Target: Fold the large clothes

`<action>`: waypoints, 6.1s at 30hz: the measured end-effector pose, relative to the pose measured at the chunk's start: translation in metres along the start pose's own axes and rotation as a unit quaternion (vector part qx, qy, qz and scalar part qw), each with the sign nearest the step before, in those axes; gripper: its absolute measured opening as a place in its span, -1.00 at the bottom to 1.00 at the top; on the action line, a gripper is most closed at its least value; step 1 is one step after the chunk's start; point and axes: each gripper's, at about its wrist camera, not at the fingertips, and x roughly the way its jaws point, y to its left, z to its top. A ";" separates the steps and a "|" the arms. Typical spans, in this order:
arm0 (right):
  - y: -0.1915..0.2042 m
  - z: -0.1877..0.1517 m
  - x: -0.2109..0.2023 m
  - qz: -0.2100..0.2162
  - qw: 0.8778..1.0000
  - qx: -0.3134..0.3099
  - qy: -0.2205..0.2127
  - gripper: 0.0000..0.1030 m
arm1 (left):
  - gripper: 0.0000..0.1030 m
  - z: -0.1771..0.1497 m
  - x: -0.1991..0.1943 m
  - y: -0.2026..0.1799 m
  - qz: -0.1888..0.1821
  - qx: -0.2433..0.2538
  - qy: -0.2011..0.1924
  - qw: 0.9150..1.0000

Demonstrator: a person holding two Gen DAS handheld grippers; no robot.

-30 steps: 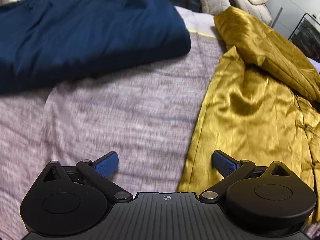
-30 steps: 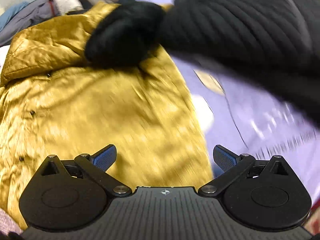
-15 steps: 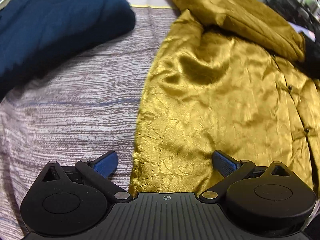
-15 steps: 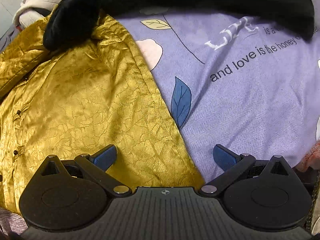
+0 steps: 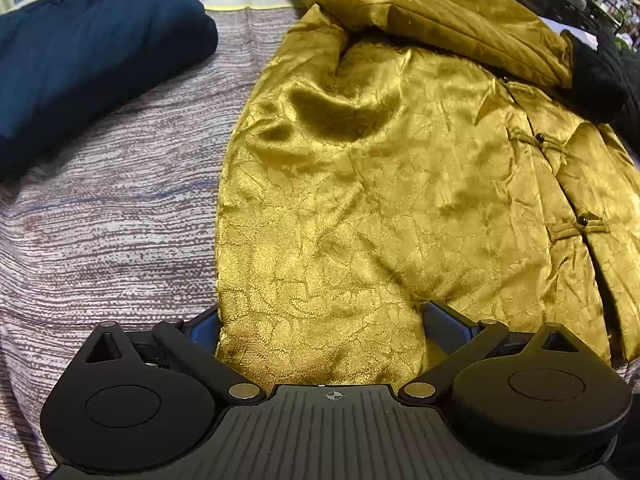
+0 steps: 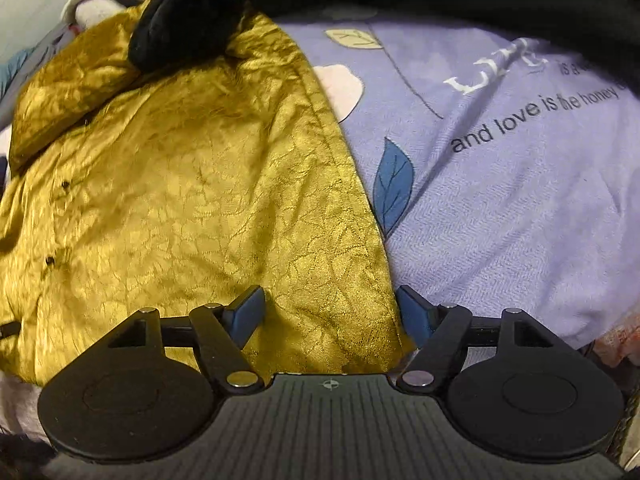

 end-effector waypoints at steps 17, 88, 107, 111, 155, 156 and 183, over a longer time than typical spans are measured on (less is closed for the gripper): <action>0.007 0.009 -0.023 0.057 0.998 0.016 0.008 -0.66 | 0.59 0.010 -0.020 0.040 -0.074 -0.129 0.007 0.989; 0.213 0.230 0.050 0.035 0.953 -0.262 -0.149 0.79 | 1.00 0.263 0.055 -0.093 0.094 0.061 -0.062 0.992; 0.152 0.275 0.090 -0.015 0.981 -0.151 -0.117 0.90 | 1.00 0.284 0.087 0.004 0.021 -0.099 -0.009 0.995; 0.158 0.272 0.082 -0.023 0.980 -0.158 -0.122 0.90 | 1.00 0.280 0.072 0.010 0.020 -0.093 -0.026 0.995; 0.043 0.132 0.085 0.284 0.877 0.386 -0.015 0.94 | 1.00 0.159 0.058 0.014 -0.190 -0.327 -0.031 0.925; 0.041 0.133 0.087 0.286 0.875 0.389 -0.016 0.94 | 1.00 0.160 0.060 0.017 -0.190 -0.331 -0.032 0.924; 0.028 0.211 0.125 0.292 0.869 0.394 -0.060 0.93 | 1.00 0.225 0.099 0.094 -0.206 -0.384 -0.055 0.898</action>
